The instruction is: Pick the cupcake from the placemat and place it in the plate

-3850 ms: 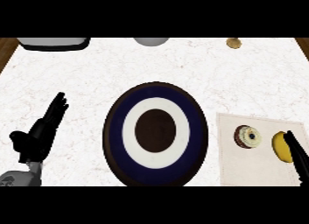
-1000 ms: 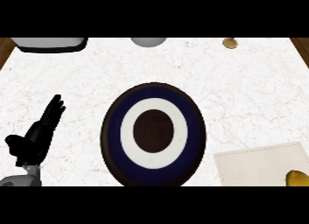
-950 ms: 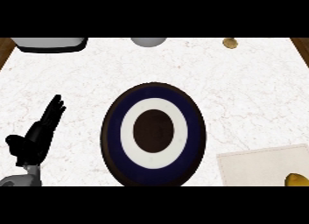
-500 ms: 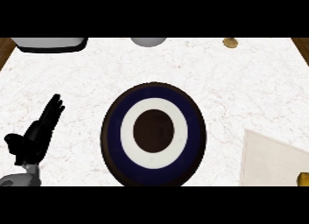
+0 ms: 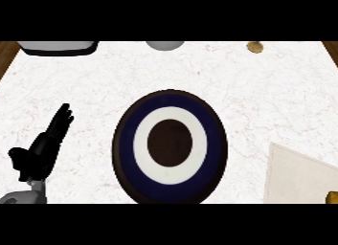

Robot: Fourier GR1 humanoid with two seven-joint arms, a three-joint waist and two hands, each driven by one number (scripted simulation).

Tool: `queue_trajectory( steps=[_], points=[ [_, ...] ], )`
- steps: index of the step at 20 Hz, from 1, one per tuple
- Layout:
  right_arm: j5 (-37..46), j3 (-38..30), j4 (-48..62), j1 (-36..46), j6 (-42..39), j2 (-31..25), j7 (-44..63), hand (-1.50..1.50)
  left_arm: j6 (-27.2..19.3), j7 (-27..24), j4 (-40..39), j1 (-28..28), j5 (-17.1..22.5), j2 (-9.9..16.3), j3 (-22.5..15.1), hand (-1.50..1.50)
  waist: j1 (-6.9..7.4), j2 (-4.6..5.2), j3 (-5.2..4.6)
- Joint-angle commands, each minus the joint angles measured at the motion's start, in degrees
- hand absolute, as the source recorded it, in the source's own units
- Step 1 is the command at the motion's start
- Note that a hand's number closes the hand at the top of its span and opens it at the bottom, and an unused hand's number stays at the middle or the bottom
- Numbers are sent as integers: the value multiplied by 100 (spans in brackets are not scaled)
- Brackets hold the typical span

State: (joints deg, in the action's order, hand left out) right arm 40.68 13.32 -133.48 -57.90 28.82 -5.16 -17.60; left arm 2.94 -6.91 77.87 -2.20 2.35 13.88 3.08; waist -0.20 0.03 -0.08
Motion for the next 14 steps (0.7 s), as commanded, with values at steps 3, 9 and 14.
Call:
queue_trajectory(
  steps=[3,9,14],
  points=[
    [1309,458,-861,457,-478,48,1123,150,177,-53,241,197,56,81,13,0,129,29,-7],
    [1967,1057,-413,1750,-978,236,2037,150,-213,-93,113,26,-270,-301,-245,0,185,52,-16],
    [2895,1890,661,3508,-1039,509,3226,150,-134,201,122,-181,-217,-185,-173,0,194,46,-9]
  ],
)
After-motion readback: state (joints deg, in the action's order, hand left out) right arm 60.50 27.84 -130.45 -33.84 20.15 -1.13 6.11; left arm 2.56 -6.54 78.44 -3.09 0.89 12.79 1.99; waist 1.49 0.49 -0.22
